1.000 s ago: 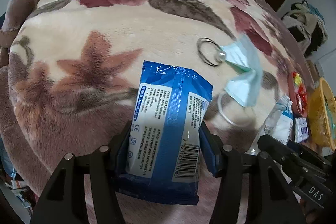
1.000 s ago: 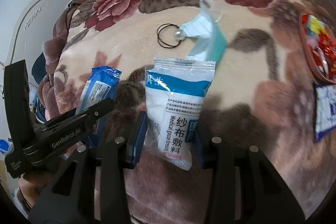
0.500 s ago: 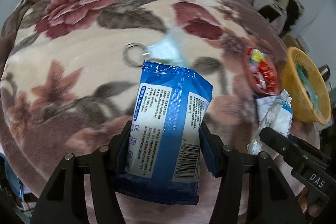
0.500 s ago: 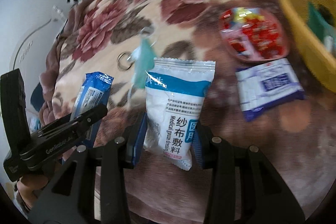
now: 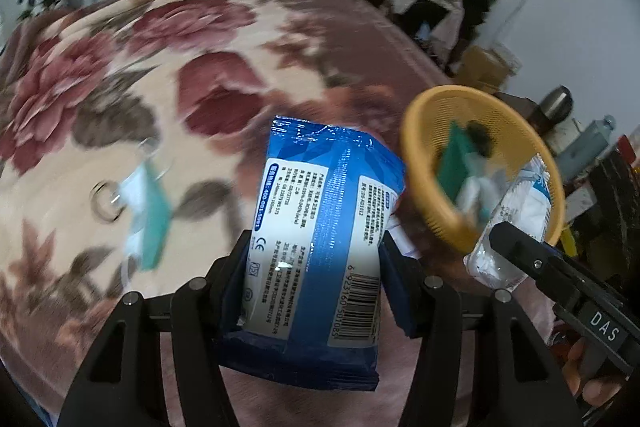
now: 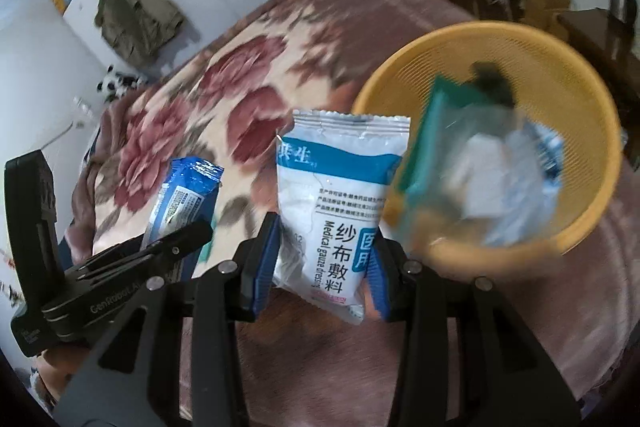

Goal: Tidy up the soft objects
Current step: 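Carry the wipe pack and gauze pack in both tools over the yellow basket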

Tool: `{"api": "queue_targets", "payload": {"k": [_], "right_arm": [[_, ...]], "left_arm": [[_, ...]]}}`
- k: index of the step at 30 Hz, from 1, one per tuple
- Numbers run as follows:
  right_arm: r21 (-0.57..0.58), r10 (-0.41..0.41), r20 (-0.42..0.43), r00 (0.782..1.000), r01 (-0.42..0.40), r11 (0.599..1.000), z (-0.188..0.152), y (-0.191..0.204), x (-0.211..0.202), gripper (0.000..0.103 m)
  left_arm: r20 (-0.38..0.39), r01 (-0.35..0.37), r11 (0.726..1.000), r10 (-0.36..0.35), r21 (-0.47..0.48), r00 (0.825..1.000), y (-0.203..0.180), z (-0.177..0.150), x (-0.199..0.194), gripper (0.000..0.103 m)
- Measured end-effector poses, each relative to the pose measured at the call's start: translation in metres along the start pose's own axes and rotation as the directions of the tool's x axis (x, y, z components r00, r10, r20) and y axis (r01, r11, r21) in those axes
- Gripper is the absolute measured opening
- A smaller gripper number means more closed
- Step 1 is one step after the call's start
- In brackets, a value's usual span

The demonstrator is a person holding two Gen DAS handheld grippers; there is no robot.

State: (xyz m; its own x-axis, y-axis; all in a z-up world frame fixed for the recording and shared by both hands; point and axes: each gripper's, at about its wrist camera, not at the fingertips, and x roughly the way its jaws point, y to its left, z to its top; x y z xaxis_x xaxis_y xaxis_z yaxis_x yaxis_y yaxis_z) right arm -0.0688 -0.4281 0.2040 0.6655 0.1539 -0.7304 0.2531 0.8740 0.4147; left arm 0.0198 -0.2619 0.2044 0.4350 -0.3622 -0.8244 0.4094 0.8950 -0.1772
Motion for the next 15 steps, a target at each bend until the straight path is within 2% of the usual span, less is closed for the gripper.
{"api": "queue_targets", "payload": {"k": [8,15], "right_arm": [[0.080,-0.064,0.047,0.997,0.060,0.995,0.026,-0.066,-0.014,0.041],[0.130,-0.104,0.068,0.992,0.095,0.987,0.047,-0.108,-0.019,0.041]], "left_arm": [[-0.052,0.090,0.990,-0.084,0.113,0.995,-0.097,0.032,0.046,0.061],[-0.081,0.142,0.978,-0.130,0.155,0.988,-0.150,0.047,0.074,0.061]]}}
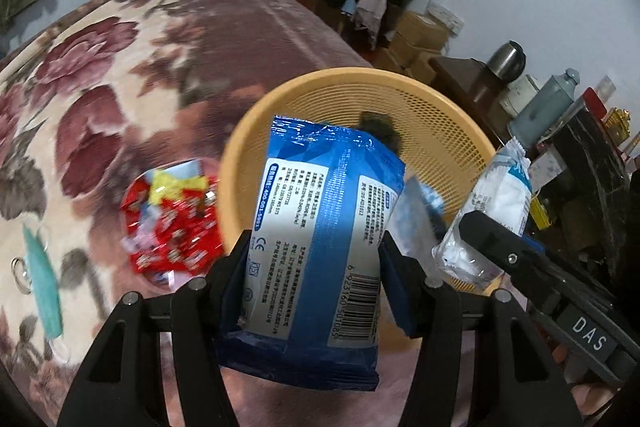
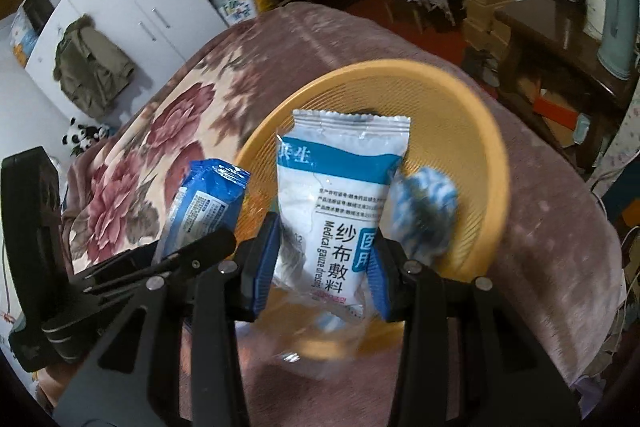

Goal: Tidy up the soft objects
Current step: 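Carry the wipe pack and gauze pack in both tools over the yellow basket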

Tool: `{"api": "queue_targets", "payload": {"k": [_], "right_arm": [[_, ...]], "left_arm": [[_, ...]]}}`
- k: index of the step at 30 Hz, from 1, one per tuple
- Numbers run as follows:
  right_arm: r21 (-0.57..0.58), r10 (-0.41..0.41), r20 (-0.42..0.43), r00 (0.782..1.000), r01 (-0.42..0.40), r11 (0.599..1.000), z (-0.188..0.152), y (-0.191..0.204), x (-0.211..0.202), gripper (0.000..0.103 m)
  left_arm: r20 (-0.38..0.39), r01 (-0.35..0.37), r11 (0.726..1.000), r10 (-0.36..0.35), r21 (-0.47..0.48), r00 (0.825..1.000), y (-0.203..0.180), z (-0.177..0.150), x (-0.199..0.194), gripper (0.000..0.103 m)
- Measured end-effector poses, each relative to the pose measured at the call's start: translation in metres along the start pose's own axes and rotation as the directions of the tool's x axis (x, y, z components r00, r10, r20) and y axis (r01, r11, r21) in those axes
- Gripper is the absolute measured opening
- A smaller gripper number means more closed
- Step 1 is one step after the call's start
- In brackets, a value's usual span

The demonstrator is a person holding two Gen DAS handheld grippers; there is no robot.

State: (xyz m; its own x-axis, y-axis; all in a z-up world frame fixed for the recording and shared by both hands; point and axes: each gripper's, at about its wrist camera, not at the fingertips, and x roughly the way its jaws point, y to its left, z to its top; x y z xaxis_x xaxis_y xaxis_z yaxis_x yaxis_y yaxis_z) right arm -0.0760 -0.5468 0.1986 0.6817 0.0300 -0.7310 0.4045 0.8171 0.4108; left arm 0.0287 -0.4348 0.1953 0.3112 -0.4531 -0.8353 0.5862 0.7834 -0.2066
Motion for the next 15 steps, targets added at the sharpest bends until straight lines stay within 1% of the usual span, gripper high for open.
{"api": "queue_targets", "payload": {"k": [6,15], "right_arm": [[0.004,-0.016,0.017,1.000,0.016,1.000,0.017,-0.012,0.002,0.041],[-0.017,-0.039,0.001,0.999,0.039,0.999,0.021,-0.019,0.013,0.041]], "left_arm": [[-0.007,0.008,1.000,-0.008,0.009,1.000,-0.016,0.014,0.019,0.061],[-0.022,0.009,1.000,-0.009,0.006,1.000,-0.016,0.022,0.036,0.061]]}}
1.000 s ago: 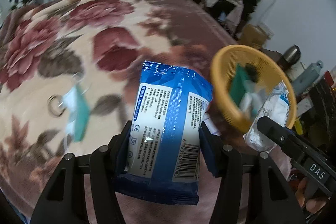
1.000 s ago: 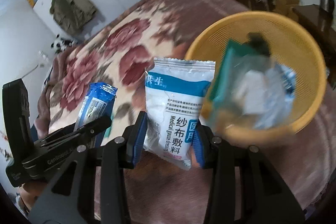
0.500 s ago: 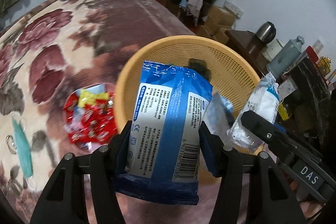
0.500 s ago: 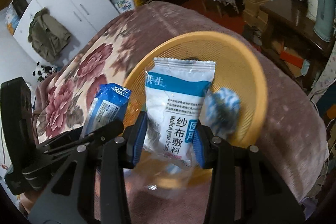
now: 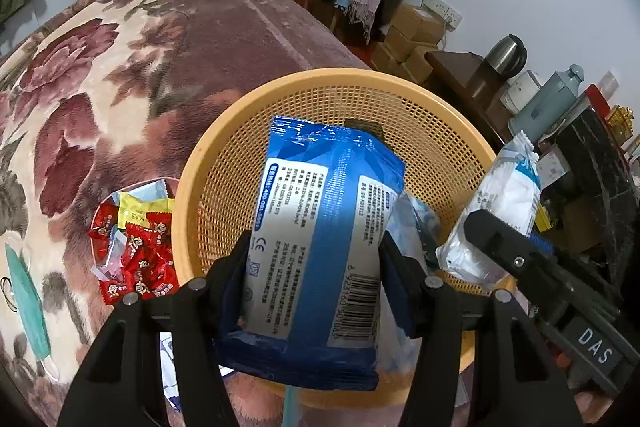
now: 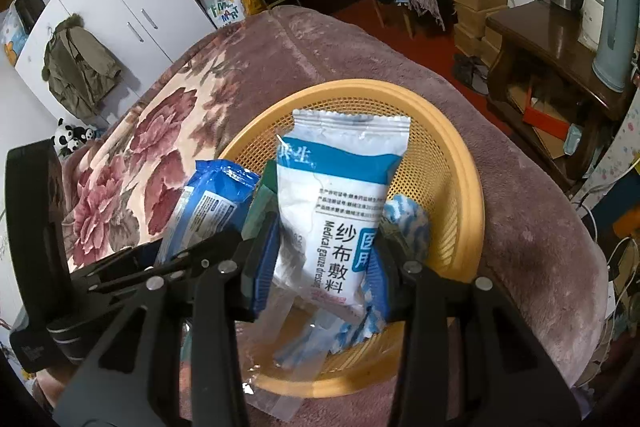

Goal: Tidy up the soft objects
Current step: 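Carry the wipe pack and gauze pack in both tools over the yellow basket, then open both tools to drop the wipe pack and gauze pack into the basket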

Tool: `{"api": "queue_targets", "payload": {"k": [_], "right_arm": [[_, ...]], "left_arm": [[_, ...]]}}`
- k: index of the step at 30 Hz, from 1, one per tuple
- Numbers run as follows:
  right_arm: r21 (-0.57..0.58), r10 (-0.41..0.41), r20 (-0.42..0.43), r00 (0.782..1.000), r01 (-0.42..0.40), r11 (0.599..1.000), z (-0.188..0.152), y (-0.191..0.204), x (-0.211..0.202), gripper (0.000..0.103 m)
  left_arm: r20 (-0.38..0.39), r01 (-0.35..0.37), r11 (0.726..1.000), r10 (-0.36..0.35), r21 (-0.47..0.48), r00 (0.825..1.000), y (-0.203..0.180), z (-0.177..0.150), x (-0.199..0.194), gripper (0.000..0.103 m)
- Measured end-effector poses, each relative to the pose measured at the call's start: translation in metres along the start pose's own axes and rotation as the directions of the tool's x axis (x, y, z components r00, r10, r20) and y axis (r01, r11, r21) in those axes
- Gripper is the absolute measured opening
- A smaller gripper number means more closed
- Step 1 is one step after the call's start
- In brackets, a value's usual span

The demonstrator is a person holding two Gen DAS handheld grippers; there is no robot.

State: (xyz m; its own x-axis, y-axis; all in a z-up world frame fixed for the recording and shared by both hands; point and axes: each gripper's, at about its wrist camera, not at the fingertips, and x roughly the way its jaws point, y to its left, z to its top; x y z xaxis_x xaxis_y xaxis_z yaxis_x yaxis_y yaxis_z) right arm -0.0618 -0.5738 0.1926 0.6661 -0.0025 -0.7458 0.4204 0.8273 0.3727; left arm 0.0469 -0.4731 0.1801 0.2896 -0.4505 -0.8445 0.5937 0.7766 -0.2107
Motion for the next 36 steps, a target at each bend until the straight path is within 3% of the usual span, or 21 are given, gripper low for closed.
{"api": "queue_targets", "payload": {"k": [19,23,26,30,31,36], "right_arm": [[-0.002,-0.011,0.010,1.000,0.012,1.000,0.008,-0.008,0.000,0.041],[0.002,-0.019,0.003,1.000,0.019,1.000,0.012,-0.011,0.003,0.043],[0.010,-0.021,-0.029,0.999,0.022,1.000,0.014,-0.012,0.009,0.052],[0.037,-0.036,-0.005,0.999,0.036,0.999,0.011,-0.015,0.005,0.082],[0.042,-0.039,0.002,0.999,0.039,0.998,0.011,-0.016,0.003,0.087],[0.021,-0.063,-0.010,0.998,0.064,0.998,0.009,-0.011,0.002,0.092]], "left_arm": [[0.016,0.010,1.000,-0.010,-0.012,1.000,-0.003,0.012,0.004,0.061],[-0.012,0.016,1.000,-0.016,-0.018,1.000,-0.001,0.015,0.013,0.061],[-0.076,0.023,1.000,-0.025,-0.021,0.997,0.000,0.012,0.025,0.075],[-0.080,-0.011,0.999,0.007,-0.045,0.997,0.007,0.006,0.028,0.100],[-0.081,-0.008,0.999,0.004,-0.047,0.997,0.009,0.005,0.028,0.100],[-0.059,-0.020,0.998,0.017,-0.051,0.998,0.013,-0.001,0.020,0.101]]}}
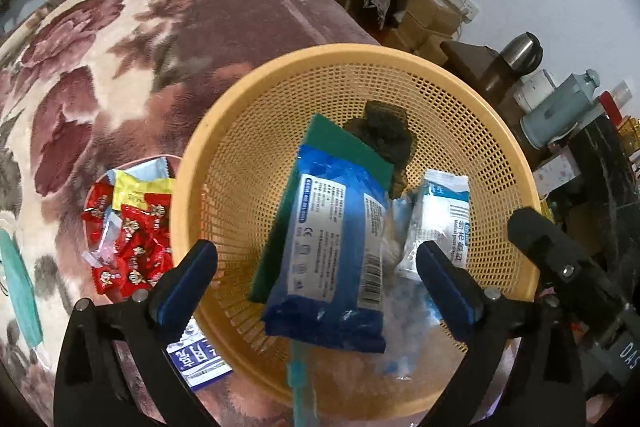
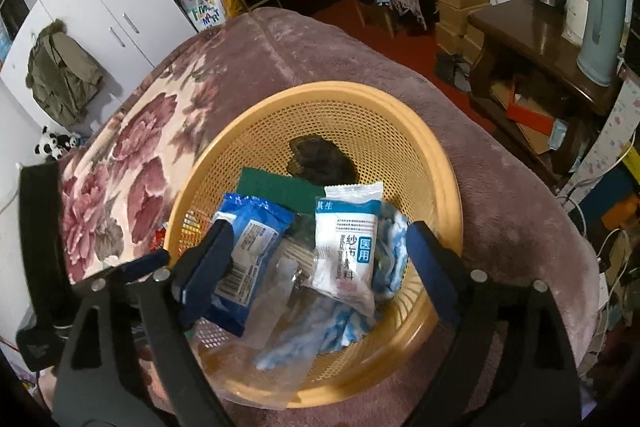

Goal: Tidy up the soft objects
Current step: 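Open both tools to drop the wipe pack and gauze pack into the basket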

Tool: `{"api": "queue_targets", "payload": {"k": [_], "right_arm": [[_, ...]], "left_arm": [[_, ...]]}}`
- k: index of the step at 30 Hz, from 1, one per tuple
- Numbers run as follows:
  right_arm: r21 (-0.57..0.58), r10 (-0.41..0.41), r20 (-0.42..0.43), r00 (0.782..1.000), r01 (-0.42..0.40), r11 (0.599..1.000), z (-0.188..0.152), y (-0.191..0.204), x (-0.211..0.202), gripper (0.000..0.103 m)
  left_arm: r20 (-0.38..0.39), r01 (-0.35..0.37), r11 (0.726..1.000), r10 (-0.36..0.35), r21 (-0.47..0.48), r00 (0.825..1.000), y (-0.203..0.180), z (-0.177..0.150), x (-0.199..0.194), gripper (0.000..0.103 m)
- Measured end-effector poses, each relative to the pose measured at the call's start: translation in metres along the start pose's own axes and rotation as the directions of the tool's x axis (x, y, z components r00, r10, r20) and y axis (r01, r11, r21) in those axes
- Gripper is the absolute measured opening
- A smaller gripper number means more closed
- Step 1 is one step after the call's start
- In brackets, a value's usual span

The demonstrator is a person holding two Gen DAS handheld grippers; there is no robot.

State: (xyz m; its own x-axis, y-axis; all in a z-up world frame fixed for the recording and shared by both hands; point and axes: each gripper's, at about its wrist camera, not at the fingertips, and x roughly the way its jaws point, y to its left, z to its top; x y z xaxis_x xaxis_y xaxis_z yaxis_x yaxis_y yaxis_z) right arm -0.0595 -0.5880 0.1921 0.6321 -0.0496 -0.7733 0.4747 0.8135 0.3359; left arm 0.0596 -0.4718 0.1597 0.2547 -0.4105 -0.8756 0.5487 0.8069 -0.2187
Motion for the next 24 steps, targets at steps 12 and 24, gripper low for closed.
{"api": "queue_targets", "payload": {"k": [12,24], "right_arm": [[-0.012,-0.003,0.023,1.000,0.004,1.000,-0.010,0.012,-0.012,0.103],[-0.016,-0.014,0.044,0.999,0.015,1.000,-0.020,0.020,-0.021,0.103]], "left_arm": [[0.047,-0.050,0.998,0.049,0.024,0.998,0.004,-0.008,-0.023,0.102],[0.052,-0.052,0.998,0.051,0.022,0.997,0.009,-0.019,-0.035,0.102]]}}
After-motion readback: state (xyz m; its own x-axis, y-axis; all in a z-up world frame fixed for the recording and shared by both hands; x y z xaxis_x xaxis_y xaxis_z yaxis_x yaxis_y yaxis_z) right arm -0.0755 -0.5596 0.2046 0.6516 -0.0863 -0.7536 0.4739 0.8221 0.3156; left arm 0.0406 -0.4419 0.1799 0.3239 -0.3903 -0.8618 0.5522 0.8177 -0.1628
